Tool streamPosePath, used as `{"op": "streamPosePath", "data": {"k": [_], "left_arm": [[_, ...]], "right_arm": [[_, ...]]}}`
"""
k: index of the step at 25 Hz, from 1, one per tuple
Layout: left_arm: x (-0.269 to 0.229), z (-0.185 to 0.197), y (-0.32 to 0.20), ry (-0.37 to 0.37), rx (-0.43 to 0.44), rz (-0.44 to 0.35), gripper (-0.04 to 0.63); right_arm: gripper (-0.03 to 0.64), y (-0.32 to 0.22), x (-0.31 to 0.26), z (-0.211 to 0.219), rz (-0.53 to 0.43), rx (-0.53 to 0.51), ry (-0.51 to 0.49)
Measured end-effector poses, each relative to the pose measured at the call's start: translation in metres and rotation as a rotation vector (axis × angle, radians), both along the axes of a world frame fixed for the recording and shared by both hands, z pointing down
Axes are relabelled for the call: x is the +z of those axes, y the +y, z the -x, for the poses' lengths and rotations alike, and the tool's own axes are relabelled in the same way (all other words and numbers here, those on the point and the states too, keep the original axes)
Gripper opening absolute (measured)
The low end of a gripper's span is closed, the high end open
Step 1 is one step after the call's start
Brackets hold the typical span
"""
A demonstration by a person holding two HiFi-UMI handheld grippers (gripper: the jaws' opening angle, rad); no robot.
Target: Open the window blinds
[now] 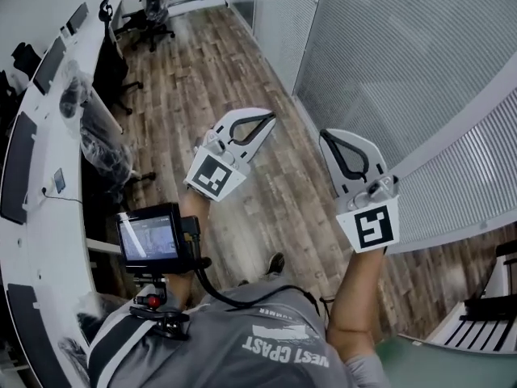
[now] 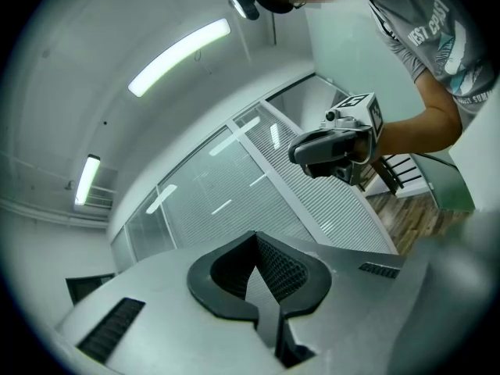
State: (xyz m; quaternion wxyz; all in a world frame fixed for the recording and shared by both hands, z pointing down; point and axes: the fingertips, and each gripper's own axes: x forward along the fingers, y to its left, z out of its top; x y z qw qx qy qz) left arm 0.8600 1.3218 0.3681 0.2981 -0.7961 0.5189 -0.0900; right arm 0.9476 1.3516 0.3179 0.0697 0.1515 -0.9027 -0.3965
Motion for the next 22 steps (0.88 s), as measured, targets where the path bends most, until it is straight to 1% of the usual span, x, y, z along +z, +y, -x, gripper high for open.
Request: {"op": "streamPosePath", "data": {"k": [2, 5, 7, 9, 12, 14, 17, 22], "left_arm": [[0.005, 0.0, -0.02, -0.009, -0.007, 0.016, 0.002], [0.007, 0.011, -0.057, -0.075, -0.031, 0.038, 0.002], [0.012, 0.021, -0.082, -0.099, -0.052, 0.069, 0.002], [0.011, 0.037, -0.11, -0.105, -0.089, 0.087, 0.002], [0.001, 0.06, -0.148, -0.098, -0.156, 0.088, 0.002], [0.001, 0.068, -0.17, -0.085, -0.195, 0.095, 0.002], [0.005, 0.08, -0.199, -0.094, -0.252, 0.108, 0.002], [0.024, 0.102, -0.246, -0.085, -0.302, 0.172, 0.002]], "right_arm": [[-0.005, -0.023, 0.004, -0.003, -0.017, -0.005, 0.029], [-0.005, -0.066, 0.004, -0.003, -0.037, -0.023, 0.021], [-0.005, -0.1, 0.006, -0.005, -0.027, -0.025, 0.009], [-0.005, -0.138, 0.004, -0.002, -0.017, -0.034, -0.006], [-0.005, -0.19, -0.004, 0.004, -0.02, -0.072, -0.026], [-0.005, -0.219, -0.008, 0.005, -0.027, -0.102, -0.043], [-0.005, -0.262, -0.013, 0.014, -0.022, -0.14, -0.079], [-0.005, -0.325, 0.001, 0.042, 0.021, -0.19, -0.08]]}}
